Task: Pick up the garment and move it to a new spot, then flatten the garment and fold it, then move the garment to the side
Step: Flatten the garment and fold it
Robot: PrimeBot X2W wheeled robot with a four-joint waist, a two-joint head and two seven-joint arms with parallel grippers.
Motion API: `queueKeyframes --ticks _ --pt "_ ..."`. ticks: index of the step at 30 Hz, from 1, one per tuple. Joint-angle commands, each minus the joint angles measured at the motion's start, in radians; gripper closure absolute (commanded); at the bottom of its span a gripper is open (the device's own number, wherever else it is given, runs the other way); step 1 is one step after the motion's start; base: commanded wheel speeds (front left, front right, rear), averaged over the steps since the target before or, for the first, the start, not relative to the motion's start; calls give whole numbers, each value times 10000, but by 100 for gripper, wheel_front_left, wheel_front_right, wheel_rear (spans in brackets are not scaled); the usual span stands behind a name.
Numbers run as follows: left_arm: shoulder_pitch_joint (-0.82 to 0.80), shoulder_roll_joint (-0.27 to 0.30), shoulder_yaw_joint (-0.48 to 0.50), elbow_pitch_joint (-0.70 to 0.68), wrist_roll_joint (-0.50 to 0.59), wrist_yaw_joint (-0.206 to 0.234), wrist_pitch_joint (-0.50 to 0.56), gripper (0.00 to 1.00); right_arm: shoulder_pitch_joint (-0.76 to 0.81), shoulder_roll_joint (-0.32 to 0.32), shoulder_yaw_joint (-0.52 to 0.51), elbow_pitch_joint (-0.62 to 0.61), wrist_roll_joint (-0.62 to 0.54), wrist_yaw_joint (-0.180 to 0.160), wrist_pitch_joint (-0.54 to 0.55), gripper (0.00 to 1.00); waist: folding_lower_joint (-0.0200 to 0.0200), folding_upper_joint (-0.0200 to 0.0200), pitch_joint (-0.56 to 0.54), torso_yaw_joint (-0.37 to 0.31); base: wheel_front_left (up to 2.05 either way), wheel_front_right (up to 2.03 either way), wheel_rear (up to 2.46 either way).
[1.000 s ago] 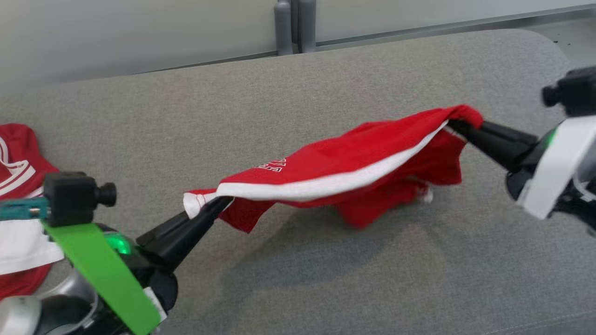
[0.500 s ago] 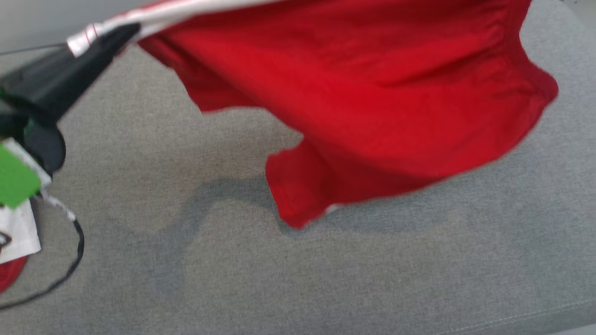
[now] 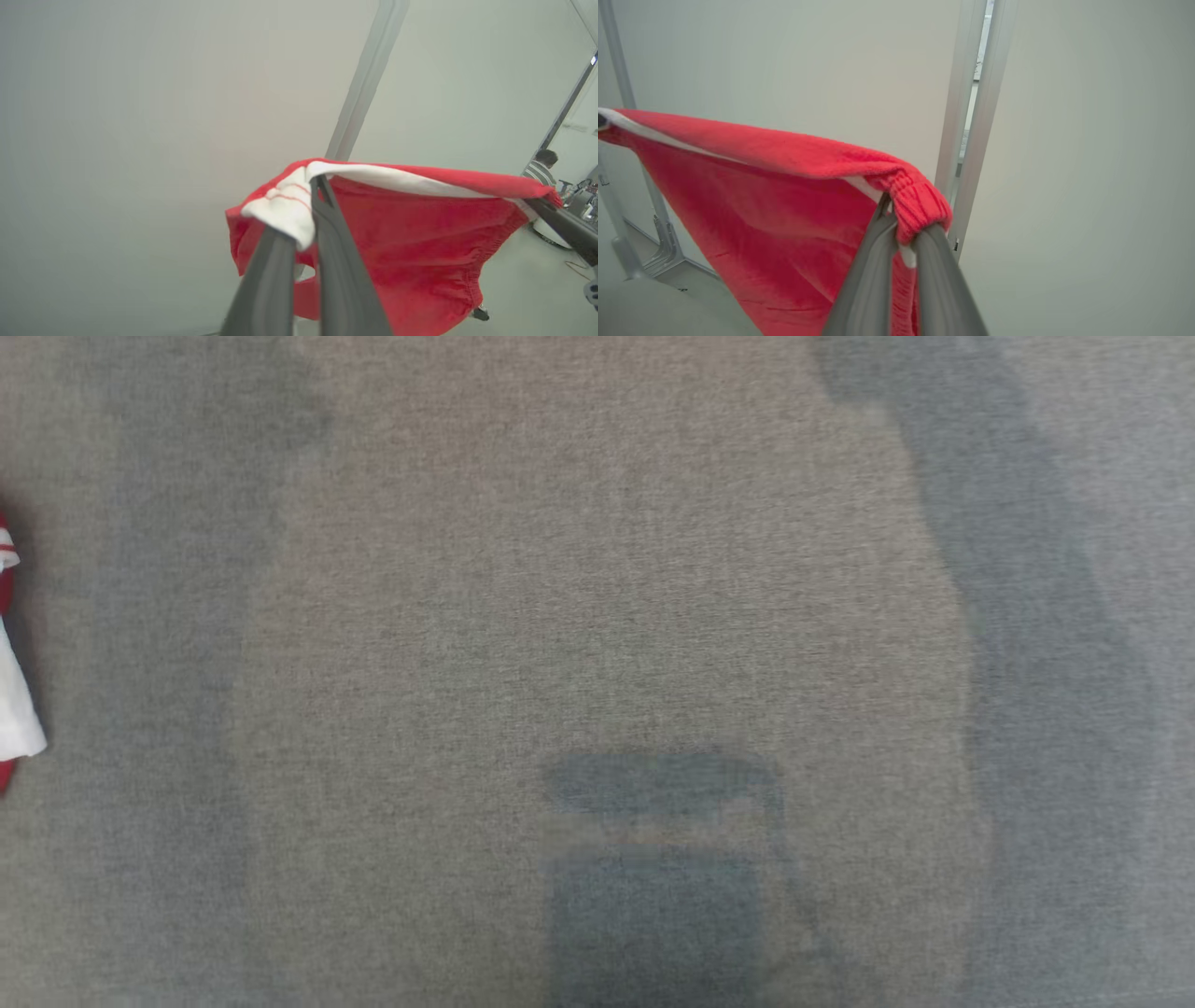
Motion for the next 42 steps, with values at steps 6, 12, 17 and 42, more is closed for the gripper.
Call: queueKeyframes --ticks 6,12,17,42 --pt "-442 -1127 -687 3362 1791 -1291 -4056 100 -110 1547 -1593 3365 -2659 -16 -3259 100 -2 89 1148 1364 0 0 0" --pt "1345 -1610 -2488 4081 1553 -1830 -4536 100 1680 1767 -144 4429 -2179 -15 -3797 100 -2 89 1069 1175 0 0 0" --pt "2492 -899 -3235 2860 678 -1830 -4683 100 2707 817 900 3689 -1130 -15 -4019 100 -2 89 941 1081 0 0 0" --pt "13698 2113 -3387 -5442 -1028 2016 -5719 100 12690 -4672 2719 -3368 4056 -30 -3893 100 -2 89 -2588 487 0 0 0"
